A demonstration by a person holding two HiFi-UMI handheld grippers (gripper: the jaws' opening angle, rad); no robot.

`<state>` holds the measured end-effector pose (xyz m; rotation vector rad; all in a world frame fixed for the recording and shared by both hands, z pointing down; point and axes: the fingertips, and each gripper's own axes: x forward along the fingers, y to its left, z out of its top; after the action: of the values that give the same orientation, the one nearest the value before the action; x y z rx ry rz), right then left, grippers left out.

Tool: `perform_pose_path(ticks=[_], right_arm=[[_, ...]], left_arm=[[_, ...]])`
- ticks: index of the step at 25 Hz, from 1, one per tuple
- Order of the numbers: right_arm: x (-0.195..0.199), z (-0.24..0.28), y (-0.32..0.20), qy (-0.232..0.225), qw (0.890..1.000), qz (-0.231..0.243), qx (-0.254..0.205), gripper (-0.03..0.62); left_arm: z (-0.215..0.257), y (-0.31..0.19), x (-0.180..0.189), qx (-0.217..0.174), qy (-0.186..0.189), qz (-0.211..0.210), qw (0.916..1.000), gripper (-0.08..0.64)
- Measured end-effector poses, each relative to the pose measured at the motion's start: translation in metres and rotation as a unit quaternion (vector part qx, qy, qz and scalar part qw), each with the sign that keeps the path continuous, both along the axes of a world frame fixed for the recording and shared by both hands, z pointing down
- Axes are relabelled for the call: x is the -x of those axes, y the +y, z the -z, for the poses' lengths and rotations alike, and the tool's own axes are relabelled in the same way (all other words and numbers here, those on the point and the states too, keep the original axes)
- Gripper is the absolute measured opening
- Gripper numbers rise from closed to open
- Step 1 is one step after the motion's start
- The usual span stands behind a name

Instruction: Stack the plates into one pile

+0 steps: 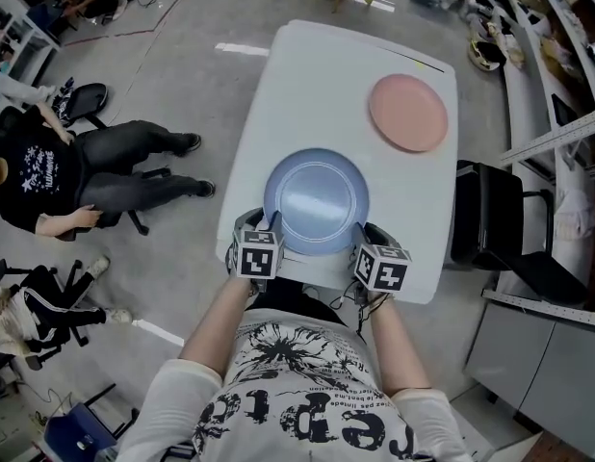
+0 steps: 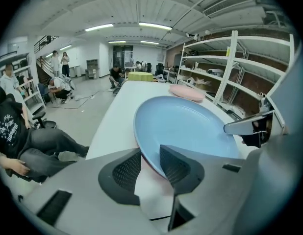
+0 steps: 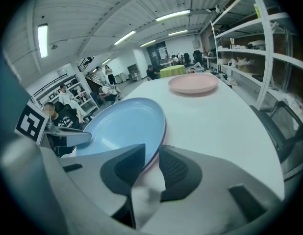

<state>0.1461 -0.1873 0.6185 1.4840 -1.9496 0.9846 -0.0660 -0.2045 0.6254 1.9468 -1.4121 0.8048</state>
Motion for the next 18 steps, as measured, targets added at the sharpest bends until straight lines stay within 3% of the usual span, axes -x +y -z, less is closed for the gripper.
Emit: perform_pose_path(ticks=[6, 9, 11, 15, 18], right_arm=[[-0.006, -0.002, -0.004, 0.037, 0.999, 0.009, -0.007, 0.081], [-0.005, 0.002, -0.010, 0.035, 0.999, 0.006, -0.017, 0.092], [-0.008, 0.007, -0.011, 0.031, 0.999, 0.001, -0.028, 0.114], [-0.018, 0.025, -0.014, 0.025, 0.998, -0.007, -0.055, 0.130], [-0.032, 0.039, -0.014, 0.029, 0.997, -0.010, -0.076, 0.070]], left_arm=[[-0.007, -0.006, 0.000, -0.015, -0.048, 0.002, 0.9988, 0.133], [-0.005, -0.010, 0.003, -0.021, -0.043, 0.007, 0.9988, 0.141], [0.001, -0.011, 0.006, -0.037, -0.044, 0.012, 0.9983, 0.196], [0.027, -0.015, 0.003, -0.073, -0.028, 0.031, 0.9964, 0.196], [0.050, -0.017, -0.016, -0.076, 0.007, 0.034, 0.9965, 0.167]])
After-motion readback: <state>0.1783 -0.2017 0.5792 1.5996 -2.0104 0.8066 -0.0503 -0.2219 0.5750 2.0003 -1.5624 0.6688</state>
